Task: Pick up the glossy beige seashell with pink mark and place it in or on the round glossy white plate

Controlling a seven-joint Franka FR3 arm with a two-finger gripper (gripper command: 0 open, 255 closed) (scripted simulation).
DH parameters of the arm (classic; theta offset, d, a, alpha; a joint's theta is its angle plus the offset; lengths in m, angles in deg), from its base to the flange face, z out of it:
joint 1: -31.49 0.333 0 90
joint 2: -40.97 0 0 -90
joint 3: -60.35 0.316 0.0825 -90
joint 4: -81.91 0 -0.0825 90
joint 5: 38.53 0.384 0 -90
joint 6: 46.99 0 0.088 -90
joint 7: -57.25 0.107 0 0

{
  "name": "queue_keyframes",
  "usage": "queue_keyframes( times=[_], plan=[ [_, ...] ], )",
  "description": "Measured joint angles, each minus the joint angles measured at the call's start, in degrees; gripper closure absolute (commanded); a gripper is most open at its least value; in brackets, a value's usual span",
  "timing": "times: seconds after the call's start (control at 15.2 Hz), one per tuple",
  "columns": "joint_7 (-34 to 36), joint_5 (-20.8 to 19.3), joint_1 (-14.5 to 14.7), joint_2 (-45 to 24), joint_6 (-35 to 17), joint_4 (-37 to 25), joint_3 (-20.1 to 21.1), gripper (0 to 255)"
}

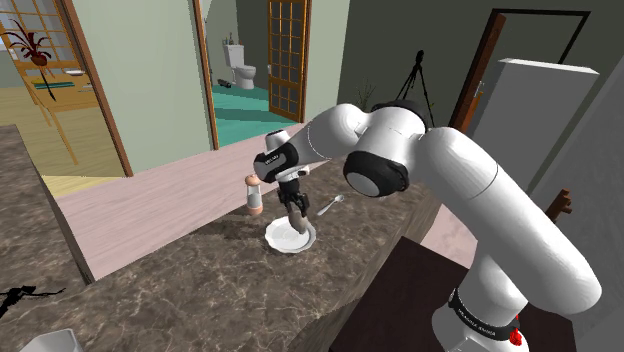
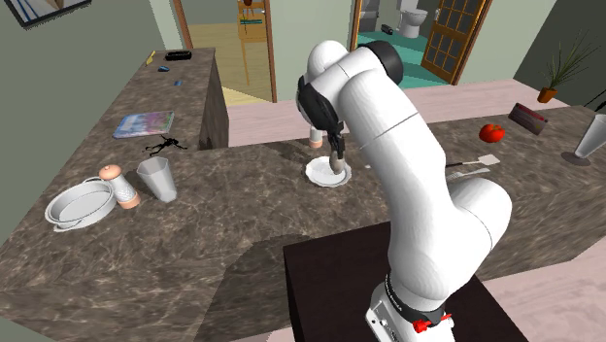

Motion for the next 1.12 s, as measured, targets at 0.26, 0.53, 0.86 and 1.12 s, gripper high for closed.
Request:
queue_keyframes(
  times=[0.26, 0.53, 0.86, 1.12],
  plan=[
    [-0.1, 0.8, -0.6, -1.7, -1.4, -0.6, 0.8, 255],
    [-0.1, 1.2, -1.2, -3.2, -0.6, -1.6, 1.1, 255],
    [-0.3, 1.7, -1.0, -3.6, -0.3, -1.6, 0.8, 255],
    [-0.2, 1.9, -0.7, -3.8, 0.0, -1.6, 0.7, 0]
  ],
)
